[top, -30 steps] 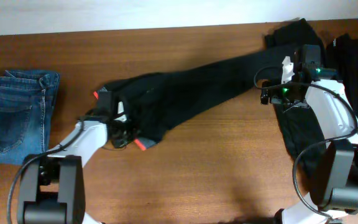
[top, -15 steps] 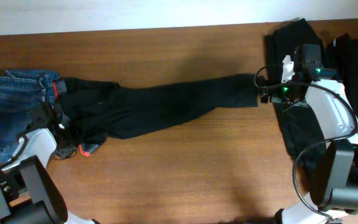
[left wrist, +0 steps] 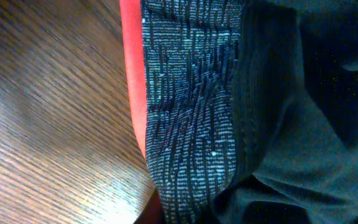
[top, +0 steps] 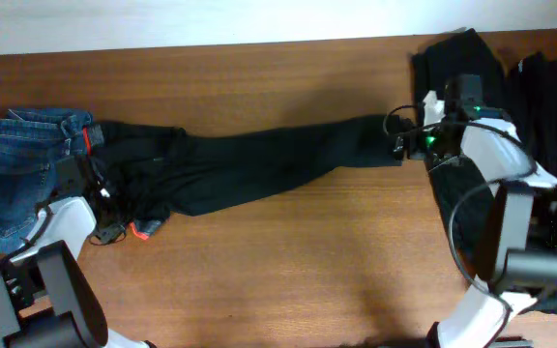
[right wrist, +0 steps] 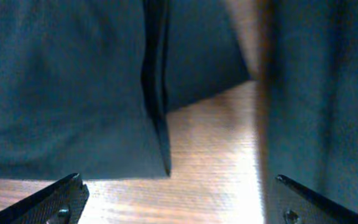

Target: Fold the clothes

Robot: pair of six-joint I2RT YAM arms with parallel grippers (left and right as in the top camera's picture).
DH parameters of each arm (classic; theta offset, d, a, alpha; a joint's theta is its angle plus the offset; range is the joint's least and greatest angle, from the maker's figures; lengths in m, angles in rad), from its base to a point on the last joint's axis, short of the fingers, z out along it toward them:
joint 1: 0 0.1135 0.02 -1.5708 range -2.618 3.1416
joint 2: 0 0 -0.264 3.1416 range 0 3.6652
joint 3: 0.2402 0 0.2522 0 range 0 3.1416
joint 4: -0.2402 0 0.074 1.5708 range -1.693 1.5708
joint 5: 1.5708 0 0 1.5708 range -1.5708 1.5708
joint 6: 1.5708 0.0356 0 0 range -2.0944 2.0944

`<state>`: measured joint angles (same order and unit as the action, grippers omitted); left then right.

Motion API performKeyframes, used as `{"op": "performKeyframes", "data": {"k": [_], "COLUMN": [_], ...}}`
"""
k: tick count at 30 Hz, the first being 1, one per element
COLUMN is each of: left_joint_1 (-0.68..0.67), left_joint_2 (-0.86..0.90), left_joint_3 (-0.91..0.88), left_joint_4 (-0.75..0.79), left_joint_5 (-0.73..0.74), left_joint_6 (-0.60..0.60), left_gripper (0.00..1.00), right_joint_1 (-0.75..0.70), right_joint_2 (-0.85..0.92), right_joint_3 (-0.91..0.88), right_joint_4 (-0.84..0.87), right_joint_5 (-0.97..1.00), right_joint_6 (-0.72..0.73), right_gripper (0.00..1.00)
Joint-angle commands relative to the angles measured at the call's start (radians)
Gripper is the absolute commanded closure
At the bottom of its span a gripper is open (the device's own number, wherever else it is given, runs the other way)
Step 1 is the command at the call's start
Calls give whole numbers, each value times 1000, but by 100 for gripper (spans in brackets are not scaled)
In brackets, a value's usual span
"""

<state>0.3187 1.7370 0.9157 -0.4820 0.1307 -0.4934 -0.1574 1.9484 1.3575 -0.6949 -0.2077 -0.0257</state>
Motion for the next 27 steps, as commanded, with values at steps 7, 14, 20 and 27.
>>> {"op": "performKeyframes", "data": {"k": [7, 14, 20, 27], "left_joint_1": [-6, -6, -6, -6], "left_joint_2": [-8, -8, -8, -8], "left_joint_3": [0, 0, 0, 0], "left_joint_4": [0, 0, 2, 3], "left_joint_5": [11, 11, 11, 11], "left_joint_6": [17, 17, 17, 17], "left_gripper": [99, 99, 98, 98], "right_joint_1": [-3, 36, 41, 42], "right_joint_2": [169, 184, 172, 9], "right_joint_3": [5, 5, 5, 37], "right_joint_4": [90, 35, -36, -35], "right_joint_5": [-181, -185, -186, -204], "right_joint_6": [-45, -45, -45, -52], "right_gripper": [14, 93, 96, 96]}}
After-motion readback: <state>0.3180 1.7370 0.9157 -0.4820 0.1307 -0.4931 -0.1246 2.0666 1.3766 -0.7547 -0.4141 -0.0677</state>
